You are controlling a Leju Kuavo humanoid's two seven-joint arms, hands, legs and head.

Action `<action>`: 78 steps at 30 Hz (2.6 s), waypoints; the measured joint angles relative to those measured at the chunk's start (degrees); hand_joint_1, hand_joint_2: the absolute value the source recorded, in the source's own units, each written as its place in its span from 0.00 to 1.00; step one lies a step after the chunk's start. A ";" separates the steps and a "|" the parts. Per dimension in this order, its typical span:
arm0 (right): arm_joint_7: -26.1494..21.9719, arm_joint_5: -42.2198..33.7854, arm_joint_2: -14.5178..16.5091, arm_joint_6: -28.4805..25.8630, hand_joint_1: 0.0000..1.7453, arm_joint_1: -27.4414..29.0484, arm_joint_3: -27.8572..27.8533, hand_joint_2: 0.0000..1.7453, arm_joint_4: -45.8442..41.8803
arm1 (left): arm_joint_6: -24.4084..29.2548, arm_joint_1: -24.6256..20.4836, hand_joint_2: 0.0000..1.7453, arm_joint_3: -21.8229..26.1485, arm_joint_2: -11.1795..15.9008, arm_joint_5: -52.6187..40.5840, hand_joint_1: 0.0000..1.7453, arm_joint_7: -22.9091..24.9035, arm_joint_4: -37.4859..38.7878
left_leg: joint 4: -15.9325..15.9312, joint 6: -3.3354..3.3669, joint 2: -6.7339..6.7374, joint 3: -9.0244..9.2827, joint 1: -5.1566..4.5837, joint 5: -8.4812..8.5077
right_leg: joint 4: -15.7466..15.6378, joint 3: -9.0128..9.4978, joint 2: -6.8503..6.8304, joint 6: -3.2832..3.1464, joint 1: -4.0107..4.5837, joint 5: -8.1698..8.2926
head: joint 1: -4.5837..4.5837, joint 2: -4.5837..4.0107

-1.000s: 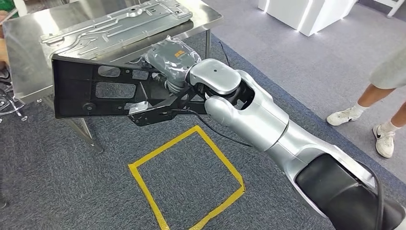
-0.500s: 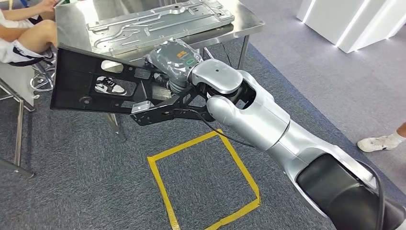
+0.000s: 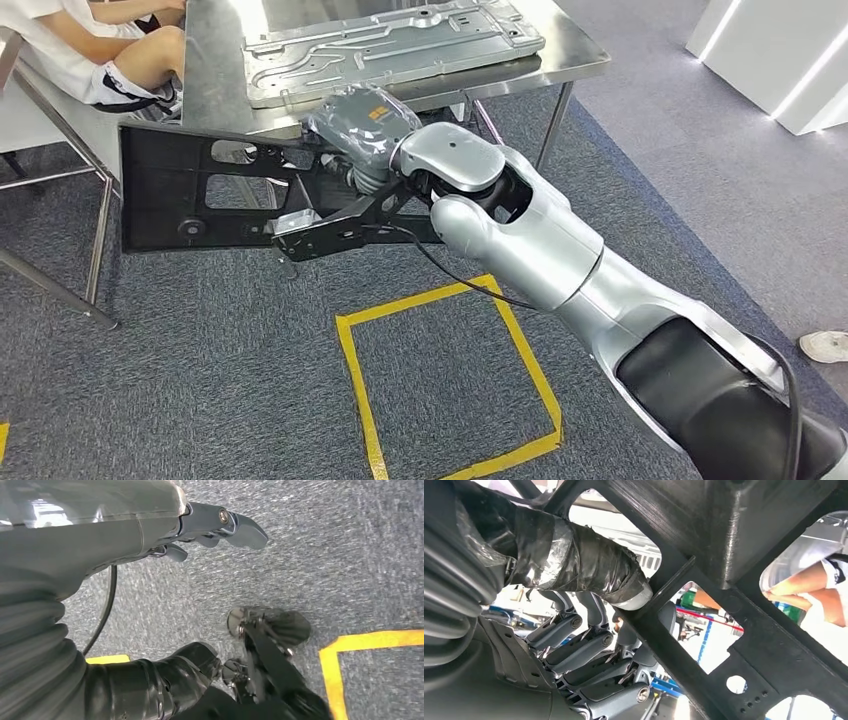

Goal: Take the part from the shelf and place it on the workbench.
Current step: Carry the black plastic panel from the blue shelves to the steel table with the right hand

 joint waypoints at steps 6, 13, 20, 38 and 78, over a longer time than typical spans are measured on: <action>0.24 0.18 0.03 -0.64 1.00 0.04 -0.13 1.00 -0.01 | 0.00 -0.11 1.00 0.00 0.00 -0.01 0.00 0.08 0.00 | -3.67 1.35 -0.25 1.95 -0.44 0.85 | 0.45 -0.16 -0.07 -0.14 0.28 -0.30 | 0.07 0.00; 0.60 1.09 0.04 -1.05 1.00 0.04 -0.49 1.00 0.02 | 0.21 -0.12 1.00 0.01 0.01 -0.02 0.00 0.24 -0.01 | -3.63 2.04 -0.25 1.85 -0.67 0.79 | -0.24 0.05 -0.08 0.39 0.15 0.11 | 0.08 0.00; 0.91 1.82 0.04 -1.18 1.00 0.05 -0.56 1.00 0.02 | 0.37 -0.13 1.00 0.00 0.01 -0.07 0.00 0.28 -0.01 | -3.58 2.10 -0.25 1.82 -0.82 0.82 | -0.27 -0.01 -0.05 1.59 0.01 0.17 | 0.05 0.00; 2.46 4.29 0.23 -3.02 1.00 1.69 -3.14 1.00 -0.28 | 0.61 -0.13 1.00 0.01 0.01 -0.04 0.00 0.21 -0.01 | -3.70 2.04 -0.23 1.88 -0.85 0.88 | 0.05 -0.25 -0.02 1.58 0.13 0.08 | 0.05 0.00; 4.31 11.25 2.08 -3.50 1.00 3.44 -6.47 1.00 -1.63 | 0.90 -0.23 1.00 0.00 -0.26 -0.14 0.00 -0.30 0.00 | -3.63 1.87 -0.36 3.15 -1.11 -0.36 | 0.73 -0.94 1.43 -0.23 0.70 0.10 | 0.06 0.00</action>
